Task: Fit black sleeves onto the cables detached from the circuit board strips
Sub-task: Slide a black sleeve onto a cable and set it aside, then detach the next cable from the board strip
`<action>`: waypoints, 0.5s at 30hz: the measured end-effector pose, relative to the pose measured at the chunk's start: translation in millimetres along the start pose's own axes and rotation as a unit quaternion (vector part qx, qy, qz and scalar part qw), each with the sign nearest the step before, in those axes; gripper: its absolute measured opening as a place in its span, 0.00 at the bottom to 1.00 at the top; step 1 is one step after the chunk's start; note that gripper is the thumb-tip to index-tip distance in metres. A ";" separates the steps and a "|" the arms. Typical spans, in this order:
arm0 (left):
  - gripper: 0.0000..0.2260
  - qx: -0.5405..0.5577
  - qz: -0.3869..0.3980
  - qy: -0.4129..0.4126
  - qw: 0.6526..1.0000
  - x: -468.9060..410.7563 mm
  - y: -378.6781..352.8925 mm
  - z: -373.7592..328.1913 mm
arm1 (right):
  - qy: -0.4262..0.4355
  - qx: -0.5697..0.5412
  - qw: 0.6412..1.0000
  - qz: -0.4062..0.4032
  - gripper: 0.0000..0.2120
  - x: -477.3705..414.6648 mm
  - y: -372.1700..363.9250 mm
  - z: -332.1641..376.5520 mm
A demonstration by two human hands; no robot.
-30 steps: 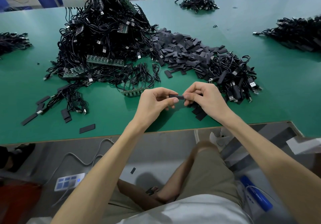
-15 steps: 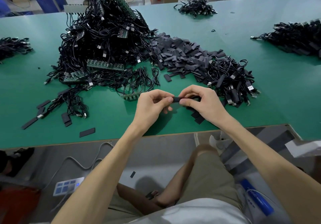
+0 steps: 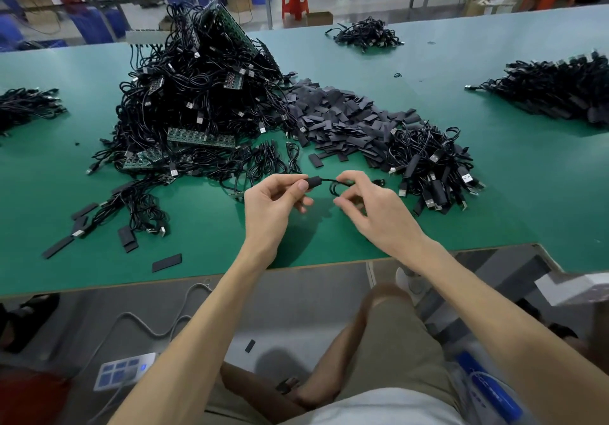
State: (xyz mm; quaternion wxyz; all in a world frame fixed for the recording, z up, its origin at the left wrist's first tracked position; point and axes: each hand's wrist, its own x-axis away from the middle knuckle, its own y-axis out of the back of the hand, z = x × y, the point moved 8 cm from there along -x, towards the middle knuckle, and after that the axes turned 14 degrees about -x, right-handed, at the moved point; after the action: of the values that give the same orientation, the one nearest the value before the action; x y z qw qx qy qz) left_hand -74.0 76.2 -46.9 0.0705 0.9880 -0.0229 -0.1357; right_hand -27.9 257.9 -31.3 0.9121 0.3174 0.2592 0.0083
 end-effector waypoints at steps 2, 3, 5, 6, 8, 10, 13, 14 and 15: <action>0.06 0.004 0.010 0.000 1.000 0.1 -1.6 -1.0 | -0.003 -0.006 1.000 0.006 0.25 -0.1 -0.4 -1.8; 0.05 -0.002 0.022 -0.003 1.000 0.6 -3.8 -1.9 | -0.012 -0.011 1.000 0.011 0.29 -0.1 -1.0 -3.9; 0.03 -0.029 0.048 -0.017 0.998 1.7 -10.3 -4.5 | -0.017 -0.011 1.000 0.021 0.34 -0.6 -3.1 -5.7; 0.02 -0.044 0.062 -0.024 0.997 2.6 -14.0 -5.5 | -0.012 -0.007 1.000 0.024 0.35 -0.9 -3.7 -4.8; 0.02 -0.071 0.092 -0.029 0.993 4.5 -20.8 -5.5 | 0.005 0.000 1.000 0.021 0.36 -0.5 -3.2 -1.3; 0.03 -0.084 0.116 -0.026 0.989 5.9 -25.3 -3.8 | 0.015 0.004 1.000 0.019 0.36 0.2 -2.1 1.6; 0.02 -0.093 0.131 -0.037 0.986 7.2 -29.4 -6.2 | 0.033 0.002 0.999 0.025 0.35 1.4 -2.7 7.2; 0.04 -0.093 0.129 -0.041 0.986 7.2 -30.1 -7.3 | 0.042 0.002 0.999 0.028 0.34 1.9 -3.5 10.1; 0.07 -0.089 0.125 -0.038 0.987 6.8 -29.9 -7.2 | 0.052 0.004 0.998 0.031 0.34 2.5 -4.0 12.5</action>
State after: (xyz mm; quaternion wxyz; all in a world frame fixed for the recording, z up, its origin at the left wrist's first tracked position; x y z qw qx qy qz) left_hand -64.7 106.4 -46.3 0.1736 0.9613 -0.1365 -0.1645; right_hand -20.4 247.9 -26.5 0.8953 0.3281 0.2967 0.0519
